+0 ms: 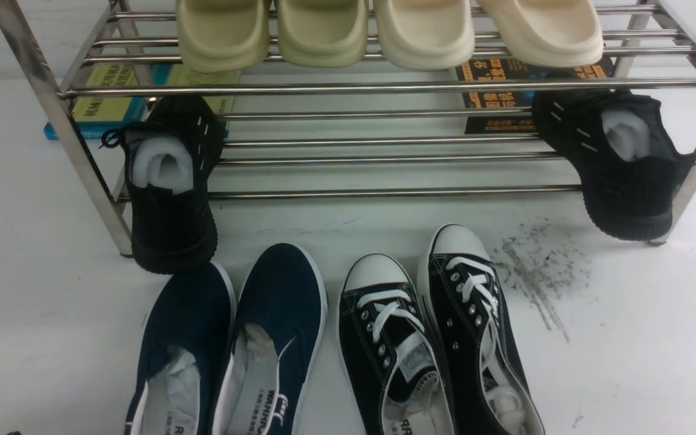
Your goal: Take the shoes off the shelf with your hand on the white table.
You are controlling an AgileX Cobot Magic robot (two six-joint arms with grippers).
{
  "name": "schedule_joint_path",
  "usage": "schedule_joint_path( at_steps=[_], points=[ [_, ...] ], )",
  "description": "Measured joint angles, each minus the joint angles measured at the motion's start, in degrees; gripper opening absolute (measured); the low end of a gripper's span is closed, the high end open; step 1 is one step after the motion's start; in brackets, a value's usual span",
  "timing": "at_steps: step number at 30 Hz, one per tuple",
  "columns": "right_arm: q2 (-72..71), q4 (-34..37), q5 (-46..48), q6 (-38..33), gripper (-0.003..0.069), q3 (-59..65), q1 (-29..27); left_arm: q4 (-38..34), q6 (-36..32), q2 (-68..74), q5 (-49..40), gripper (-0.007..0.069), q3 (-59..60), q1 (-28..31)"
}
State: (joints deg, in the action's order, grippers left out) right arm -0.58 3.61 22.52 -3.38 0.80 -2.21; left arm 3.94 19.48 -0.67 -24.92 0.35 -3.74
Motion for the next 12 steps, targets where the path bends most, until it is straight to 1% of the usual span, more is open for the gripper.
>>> schedule_joint_path(
  at_steps=[12],
  points=[
    [0.00, 0.00, 0.00, 0.00, 0.0143, 0.00, 0.00, 0.05, 0.00, 0.00, 0.00, 0.0117, 0.00, 0.00]
  ],
)
